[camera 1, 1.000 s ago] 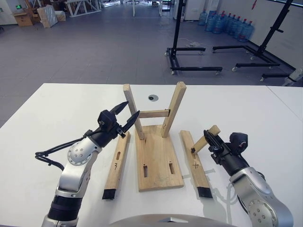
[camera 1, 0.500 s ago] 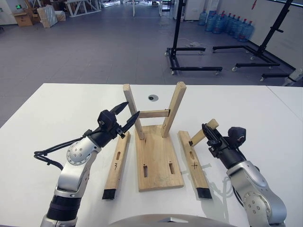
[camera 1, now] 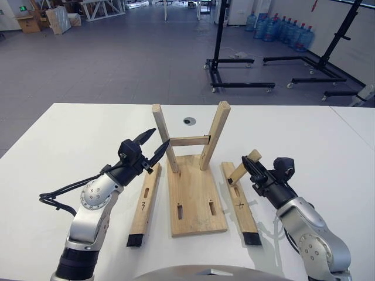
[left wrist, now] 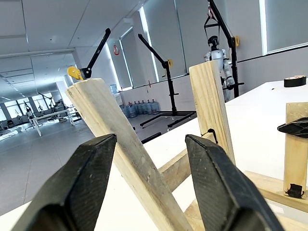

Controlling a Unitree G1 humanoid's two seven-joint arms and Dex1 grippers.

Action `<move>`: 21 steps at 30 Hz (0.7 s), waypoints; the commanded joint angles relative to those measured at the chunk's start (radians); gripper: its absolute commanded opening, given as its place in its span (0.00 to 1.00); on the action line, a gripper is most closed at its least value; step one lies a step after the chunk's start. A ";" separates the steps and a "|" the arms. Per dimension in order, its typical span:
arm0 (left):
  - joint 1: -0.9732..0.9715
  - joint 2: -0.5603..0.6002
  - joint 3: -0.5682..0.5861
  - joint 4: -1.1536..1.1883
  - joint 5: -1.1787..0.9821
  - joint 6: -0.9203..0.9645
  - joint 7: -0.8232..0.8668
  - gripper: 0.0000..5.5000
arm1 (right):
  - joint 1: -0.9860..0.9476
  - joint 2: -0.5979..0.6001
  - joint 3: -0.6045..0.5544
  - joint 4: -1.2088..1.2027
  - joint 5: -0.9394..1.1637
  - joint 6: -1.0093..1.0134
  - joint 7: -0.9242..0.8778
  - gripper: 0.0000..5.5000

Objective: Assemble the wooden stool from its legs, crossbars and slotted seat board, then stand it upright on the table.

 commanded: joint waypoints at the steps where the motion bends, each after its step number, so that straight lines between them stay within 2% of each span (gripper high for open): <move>1: -0.027 0.008 -0.003 0.019 -0.002 0.002 -0.016 0.48 | 0.008 0.030 -0.001 -0.040 0.001 -0.027 -0.012 0.07; 21: -0.037 0.005 0.013 0.028 -0.005 -0.001 -0.028 0.48 | -0.029 0.026 -0.035 -0.041 0.000 -0.037 -0.024 0.07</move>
